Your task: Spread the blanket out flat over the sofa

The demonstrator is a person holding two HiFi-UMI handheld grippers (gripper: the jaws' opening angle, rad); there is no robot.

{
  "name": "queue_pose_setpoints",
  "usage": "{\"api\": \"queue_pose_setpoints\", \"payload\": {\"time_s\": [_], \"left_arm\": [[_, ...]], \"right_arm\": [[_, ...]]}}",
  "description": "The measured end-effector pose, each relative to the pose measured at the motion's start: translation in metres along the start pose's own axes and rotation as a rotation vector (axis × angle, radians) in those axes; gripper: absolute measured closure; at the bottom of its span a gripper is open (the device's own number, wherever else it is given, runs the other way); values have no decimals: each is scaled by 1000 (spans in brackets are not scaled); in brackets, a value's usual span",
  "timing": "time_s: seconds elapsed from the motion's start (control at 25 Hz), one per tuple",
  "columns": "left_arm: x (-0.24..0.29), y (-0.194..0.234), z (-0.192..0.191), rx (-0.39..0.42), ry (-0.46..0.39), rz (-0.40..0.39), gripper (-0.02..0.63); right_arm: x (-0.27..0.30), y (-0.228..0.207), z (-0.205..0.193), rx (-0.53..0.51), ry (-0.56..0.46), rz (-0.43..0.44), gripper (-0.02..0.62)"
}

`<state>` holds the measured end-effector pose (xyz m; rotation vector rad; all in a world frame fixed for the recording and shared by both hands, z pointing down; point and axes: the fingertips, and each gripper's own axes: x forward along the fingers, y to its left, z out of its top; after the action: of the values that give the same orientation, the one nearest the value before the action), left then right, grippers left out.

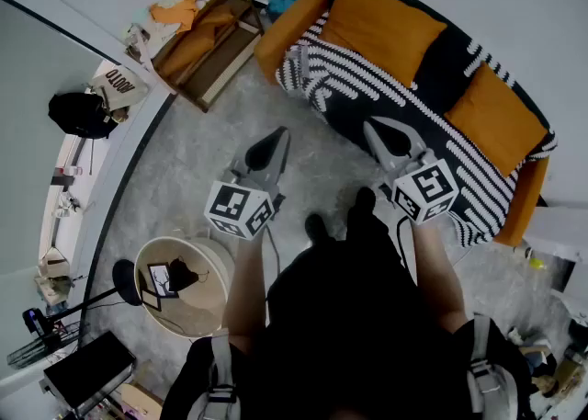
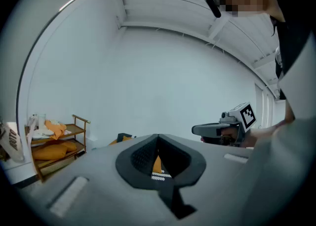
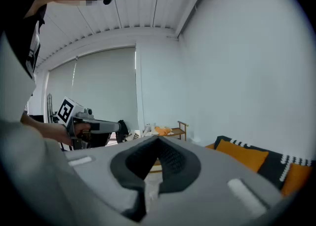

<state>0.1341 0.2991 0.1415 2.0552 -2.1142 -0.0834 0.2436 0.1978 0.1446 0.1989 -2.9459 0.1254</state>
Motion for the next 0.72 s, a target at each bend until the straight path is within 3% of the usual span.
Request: {"api": "queue_pose_setpoints", "payload": {"time_s": [0.48,0.72], "left_arm": [[-24,6,6,-4,-8,-23,595],[-14,7,-6,-20,20,-27,595]], "right_arm": [[4,30,3,15,-13,-33,594],[4,20,-9,43,0,-34,594]]}}
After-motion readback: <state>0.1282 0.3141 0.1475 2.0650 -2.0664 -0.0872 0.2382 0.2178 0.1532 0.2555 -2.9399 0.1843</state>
